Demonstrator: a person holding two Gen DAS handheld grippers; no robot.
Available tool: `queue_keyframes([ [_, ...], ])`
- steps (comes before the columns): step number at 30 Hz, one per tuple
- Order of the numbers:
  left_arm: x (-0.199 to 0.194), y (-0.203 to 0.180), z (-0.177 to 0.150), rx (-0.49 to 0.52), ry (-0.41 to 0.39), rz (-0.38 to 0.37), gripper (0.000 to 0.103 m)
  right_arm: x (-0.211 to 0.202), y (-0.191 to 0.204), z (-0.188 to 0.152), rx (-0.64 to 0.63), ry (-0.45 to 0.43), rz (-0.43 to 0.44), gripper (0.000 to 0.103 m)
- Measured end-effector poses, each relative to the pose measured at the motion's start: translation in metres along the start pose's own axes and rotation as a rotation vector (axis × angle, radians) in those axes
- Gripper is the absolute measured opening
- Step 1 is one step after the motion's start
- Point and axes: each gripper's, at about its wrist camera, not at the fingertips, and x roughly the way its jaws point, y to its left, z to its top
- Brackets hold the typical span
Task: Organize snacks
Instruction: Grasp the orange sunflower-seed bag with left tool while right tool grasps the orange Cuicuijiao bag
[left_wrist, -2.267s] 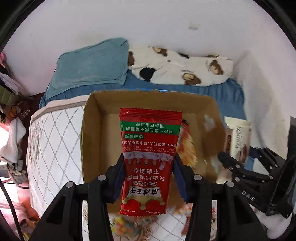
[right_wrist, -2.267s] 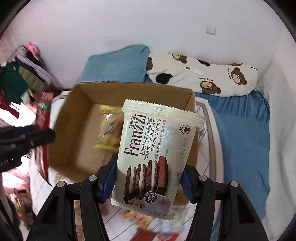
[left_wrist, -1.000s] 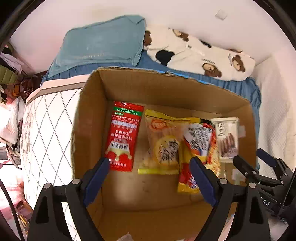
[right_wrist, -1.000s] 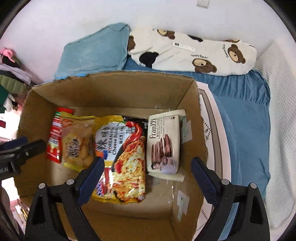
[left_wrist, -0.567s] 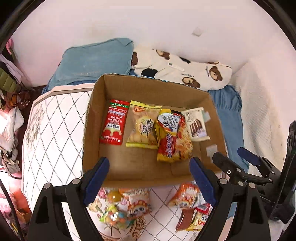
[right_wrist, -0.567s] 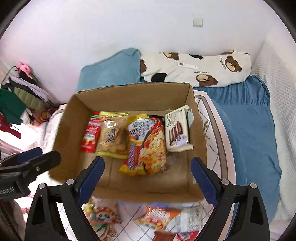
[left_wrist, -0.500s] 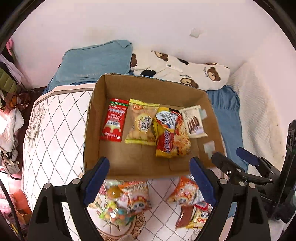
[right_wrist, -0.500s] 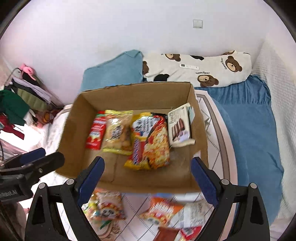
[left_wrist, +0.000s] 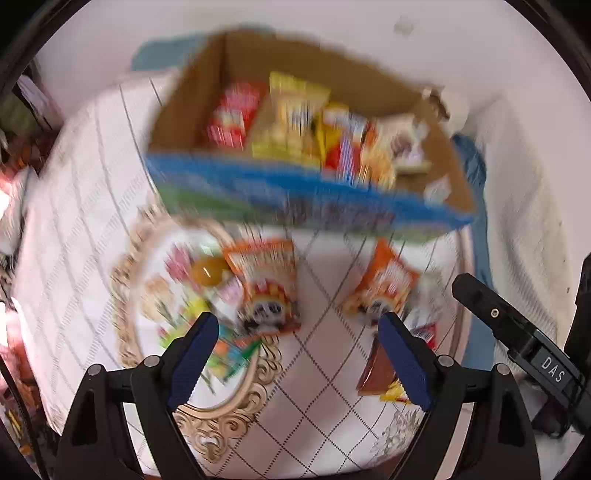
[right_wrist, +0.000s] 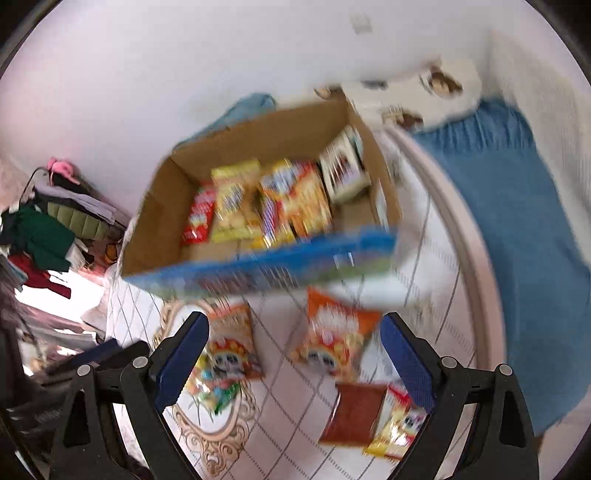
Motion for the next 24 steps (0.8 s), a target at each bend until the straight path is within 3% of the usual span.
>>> queue_keyframes([
  [1,0.014,-0.002,0.001,0.007,0.026,0.014,0.089,0.01,-0.006,-0.005,0.014,0.018,-0.003,0.078],
  [2,0.028,-0.003,0.001,0.014,0.046,0.025,0.089,0.019,-0.012,-0.008,0.027,0.039,-0.011,0.075],
  [7,0.085,-0.014,0.01,0.066,0.124,0.116,0.089,0.063,-0.034,-0.02,0.08,0.091,-0.044,0.075],
  [11,0.108,-0.013,0.015,0.085,0.141,0.169,0.088,0.091,-0.037,-0.021,0.104,0.121,-0.038,0.075],
  [13,0.114,-0.01,0.019,0.086,0.133,0.193,0.077,0.102,-0.035,-0.018,0.104,0.128,-0.037,0.075],
  [15,0.123,-0.006,0.02,0.081,0.144,0.209,0.056,0.113,-0.032,-0.018,0.094,0.14,-0.052,0.074],
  [17,0.127,-0.001,0.02,0.072,0.149,0.204,0.054,0.123,-0.029,-0.018,0.085,0.155,-0.067,0.063],
  [20,0.121,0.003,0.008,0.083,0.135,0.197,0.054,0.128,-0.021,-0.02,0.046,0.169,-0.085,0.059],
  [24,0.109,0.015,-0.02,0.05,0.153,0.119,0.054,0.126,-0.005,-0.039,-0.065,0.231,-0.093,0.056],
])
